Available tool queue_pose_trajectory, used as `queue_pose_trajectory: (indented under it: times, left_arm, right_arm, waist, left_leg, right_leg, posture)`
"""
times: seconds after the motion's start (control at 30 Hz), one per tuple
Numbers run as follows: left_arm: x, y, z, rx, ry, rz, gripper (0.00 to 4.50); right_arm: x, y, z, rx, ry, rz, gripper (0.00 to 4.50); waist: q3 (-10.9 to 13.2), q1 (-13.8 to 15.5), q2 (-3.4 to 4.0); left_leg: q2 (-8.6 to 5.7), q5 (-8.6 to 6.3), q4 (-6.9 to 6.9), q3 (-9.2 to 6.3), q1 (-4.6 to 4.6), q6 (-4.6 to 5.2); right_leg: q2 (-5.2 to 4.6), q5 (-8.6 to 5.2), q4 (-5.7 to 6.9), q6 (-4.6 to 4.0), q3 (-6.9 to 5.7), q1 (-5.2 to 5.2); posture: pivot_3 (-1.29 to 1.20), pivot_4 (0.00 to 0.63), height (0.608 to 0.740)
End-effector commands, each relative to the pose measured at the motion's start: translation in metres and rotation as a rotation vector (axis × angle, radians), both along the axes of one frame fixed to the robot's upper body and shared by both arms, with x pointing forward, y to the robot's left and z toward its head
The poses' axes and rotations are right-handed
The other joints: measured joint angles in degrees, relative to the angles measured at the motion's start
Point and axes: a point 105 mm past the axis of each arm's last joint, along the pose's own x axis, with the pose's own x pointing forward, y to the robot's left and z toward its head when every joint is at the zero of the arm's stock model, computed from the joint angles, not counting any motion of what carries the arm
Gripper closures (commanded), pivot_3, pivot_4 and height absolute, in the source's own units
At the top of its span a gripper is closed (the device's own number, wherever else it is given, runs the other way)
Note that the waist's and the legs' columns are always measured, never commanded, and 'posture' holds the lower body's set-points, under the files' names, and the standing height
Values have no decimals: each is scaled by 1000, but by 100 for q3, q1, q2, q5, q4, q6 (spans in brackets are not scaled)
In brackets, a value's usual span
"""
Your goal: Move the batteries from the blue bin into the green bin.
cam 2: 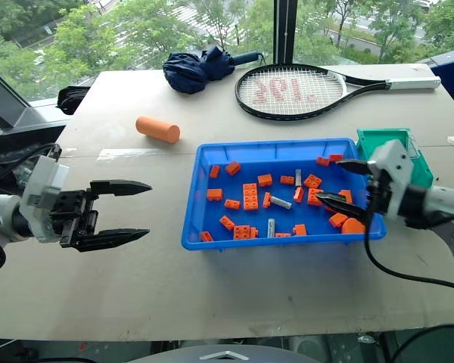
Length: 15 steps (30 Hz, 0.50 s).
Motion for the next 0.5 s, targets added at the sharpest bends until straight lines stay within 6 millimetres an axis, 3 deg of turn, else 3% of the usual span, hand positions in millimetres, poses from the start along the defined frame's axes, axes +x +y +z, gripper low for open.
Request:
queue_pose_trajectory:
  times: [0.03,0.27,0.5]
  left_arm:
    - [-7,0,7,40,-9,-27,0]
    - [-3,0,8,79,-32,-42,0]
    - [-3,-1,12,93,-42,-73,0]
  right_arm:
    - [-2,24,-3,-61,8,76,47]
    - [5,71,-17,-268,-95,377,47]
    - [24,86,-27,-526,-220,710,47]
  waist:
    - [1,14,-2]
    - [14,5,-10]
    - [18,-88,-14]
  left_leg:
    - [0,0,-1,-3,-1,0]
    - [0,0,4,2,0,-1]
    - [-1,1,9,5,2,-1]
  right_leg:
    - [-1,0,-1,0,-5,0]
    - [-1,1,4,-1,-7,-1]
    - [2,2,6,0,-15,-3]
  posture:
    - [0,150,740]
    - [0,150,740]
    - [0,150,740]
